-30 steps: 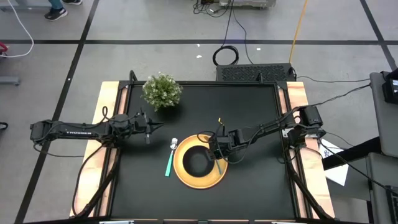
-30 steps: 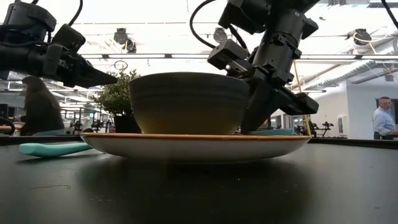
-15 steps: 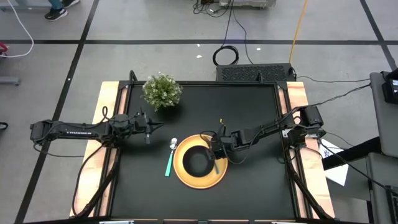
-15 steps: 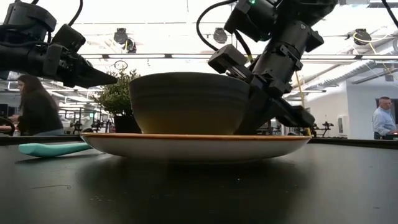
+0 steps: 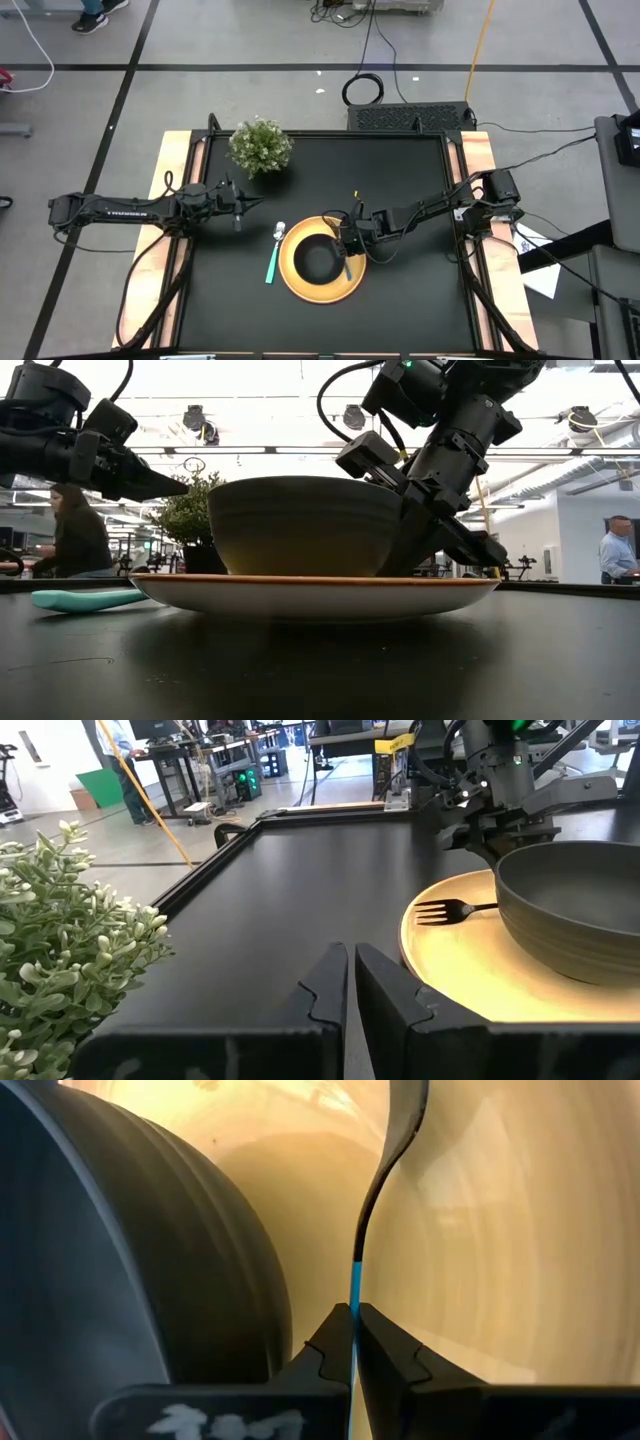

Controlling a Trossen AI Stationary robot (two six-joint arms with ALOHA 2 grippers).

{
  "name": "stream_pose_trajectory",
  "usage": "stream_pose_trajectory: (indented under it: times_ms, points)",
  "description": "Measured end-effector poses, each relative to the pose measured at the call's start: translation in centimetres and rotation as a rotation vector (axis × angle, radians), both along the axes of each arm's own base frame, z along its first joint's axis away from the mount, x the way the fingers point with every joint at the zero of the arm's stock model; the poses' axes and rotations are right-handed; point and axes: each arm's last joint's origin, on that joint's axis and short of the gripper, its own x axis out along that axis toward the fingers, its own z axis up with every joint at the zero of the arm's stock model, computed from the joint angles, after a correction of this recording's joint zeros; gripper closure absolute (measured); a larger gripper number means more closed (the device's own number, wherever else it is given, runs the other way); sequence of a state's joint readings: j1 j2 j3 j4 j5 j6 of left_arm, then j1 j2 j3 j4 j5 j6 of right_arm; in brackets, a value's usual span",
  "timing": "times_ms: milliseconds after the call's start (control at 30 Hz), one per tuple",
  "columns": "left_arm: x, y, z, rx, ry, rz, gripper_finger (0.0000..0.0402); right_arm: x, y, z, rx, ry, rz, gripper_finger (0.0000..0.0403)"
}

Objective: Set table place
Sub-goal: Put the blue fork on the yellow plate to the right of the black bowl

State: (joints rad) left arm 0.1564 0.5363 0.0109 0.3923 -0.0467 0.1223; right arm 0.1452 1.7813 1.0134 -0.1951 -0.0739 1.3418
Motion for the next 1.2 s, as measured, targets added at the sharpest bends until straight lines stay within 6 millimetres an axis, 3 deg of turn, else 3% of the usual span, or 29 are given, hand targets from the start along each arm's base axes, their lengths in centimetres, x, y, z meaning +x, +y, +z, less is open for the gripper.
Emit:
stream_pose_trajectory:
  times_ms: [367, 767, 1200]
  points:
    - [0.0, 0.0, 0.0, 0.0, 0.0, 0.0, 0.0371, -0.2, 0.0, -0.2, 0.0, 0.017, -0.004, 0.0357]
    - [0.0, 0.0, 0.0, 0.0, 0.002, 0.001, 0.0371, -0.2, 0.0, -0.1, 0.003, 0.017, -0.009, 0.0348]
    - [0.0, 0.0, 0.0, -0.001, 0.004, 0.0, 0.0371, -1.3, -0.3, 1.5, -0.051, 0.04, -0.032, 0.0308]
